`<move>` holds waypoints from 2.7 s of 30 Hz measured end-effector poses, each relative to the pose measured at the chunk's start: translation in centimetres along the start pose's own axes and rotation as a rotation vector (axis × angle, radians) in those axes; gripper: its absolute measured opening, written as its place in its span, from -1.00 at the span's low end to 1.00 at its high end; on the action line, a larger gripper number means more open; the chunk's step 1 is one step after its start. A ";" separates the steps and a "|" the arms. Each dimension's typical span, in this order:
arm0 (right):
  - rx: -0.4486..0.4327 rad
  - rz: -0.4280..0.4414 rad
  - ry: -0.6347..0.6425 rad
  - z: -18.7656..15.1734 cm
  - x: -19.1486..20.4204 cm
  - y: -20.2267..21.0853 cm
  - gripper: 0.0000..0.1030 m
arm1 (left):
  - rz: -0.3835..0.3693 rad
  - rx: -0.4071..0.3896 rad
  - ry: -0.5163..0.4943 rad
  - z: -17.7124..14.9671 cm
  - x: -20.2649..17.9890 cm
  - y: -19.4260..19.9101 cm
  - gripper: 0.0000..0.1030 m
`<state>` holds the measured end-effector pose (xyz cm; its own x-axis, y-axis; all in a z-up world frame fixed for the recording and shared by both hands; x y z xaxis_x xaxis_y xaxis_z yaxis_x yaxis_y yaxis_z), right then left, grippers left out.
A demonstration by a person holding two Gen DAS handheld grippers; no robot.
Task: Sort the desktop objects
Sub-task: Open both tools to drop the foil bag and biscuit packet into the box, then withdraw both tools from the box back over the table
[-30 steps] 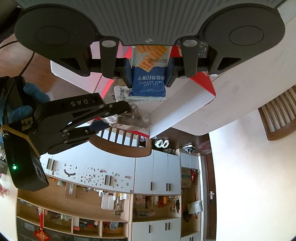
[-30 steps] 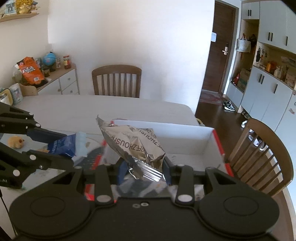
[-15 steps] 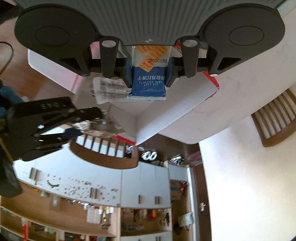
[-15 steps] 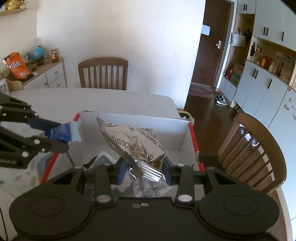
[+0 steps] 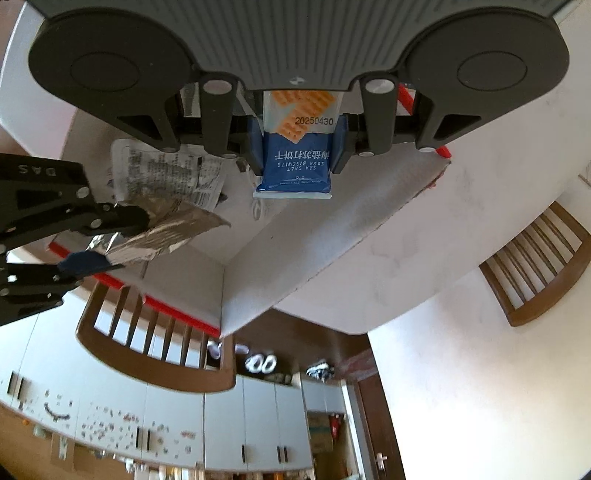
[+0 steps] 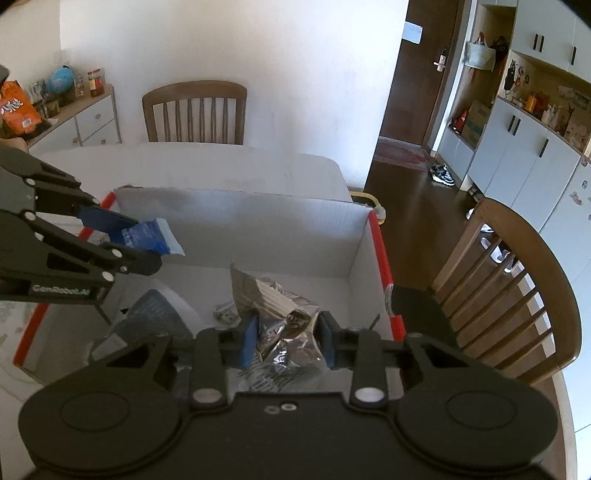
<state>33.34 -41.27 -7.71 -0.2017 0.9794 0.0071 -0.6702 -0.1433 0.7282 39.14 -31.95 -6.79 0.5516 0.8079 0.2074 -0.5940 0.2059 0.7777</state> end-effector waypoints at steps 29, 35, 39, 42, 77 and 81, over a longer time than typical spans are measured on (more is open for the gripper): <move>0.030 0.013 0.047 -0.4 -0.6 -1.5 0.01 | -0.012 0.261 -0.023 -0.8 0.6 -6.6 -0.30; 0.020 0.051 0.047 -0.3 -0.4 -0.3 0.27 | -0.029 0.278 -0.003 -1.0 1.1 -6.6 -0.19; 0.017 0.074 0.045 -0.1 -0.2 0.2 0.29 | -0.011 0.264 0.010 -0.9 1.6 -6.0 0.22; 0.015 0.086 0.044 -0.2 -0.1 0.4 0.35 | -0.014 0.252 0.019 -0.8 1.9 -5.4 0.23; -0.036 0.168 0.037 -1.0 5.0 5.9 0.94 | 0.044 -0.055 0.189 -3.8 2.9 8.8 0.91; -0.054 0.173 0.025 -1.1 6.8 7.1 0.94 | 0.042 -0.085 0.205 -5.4 3.7 10.7 0.92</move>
<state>26.44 -35.73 -3.23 -0.3350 0.9356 0.1117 -0.6607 -0.3178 0.6800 31.62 -23.80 -0.89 0.3994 0.9105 0.1068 -0.6660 0.2081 0.7163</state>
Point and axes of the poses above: each gripper's, at about its wrist camera, not at the fingertips, and y roughly against the way its jaws point, x to its left, z to its top, the point moved 9 cm from there along -y, roughly the way its jaws point, and after that the axes turned 7 degrees about -y, right-handed, at the moved point
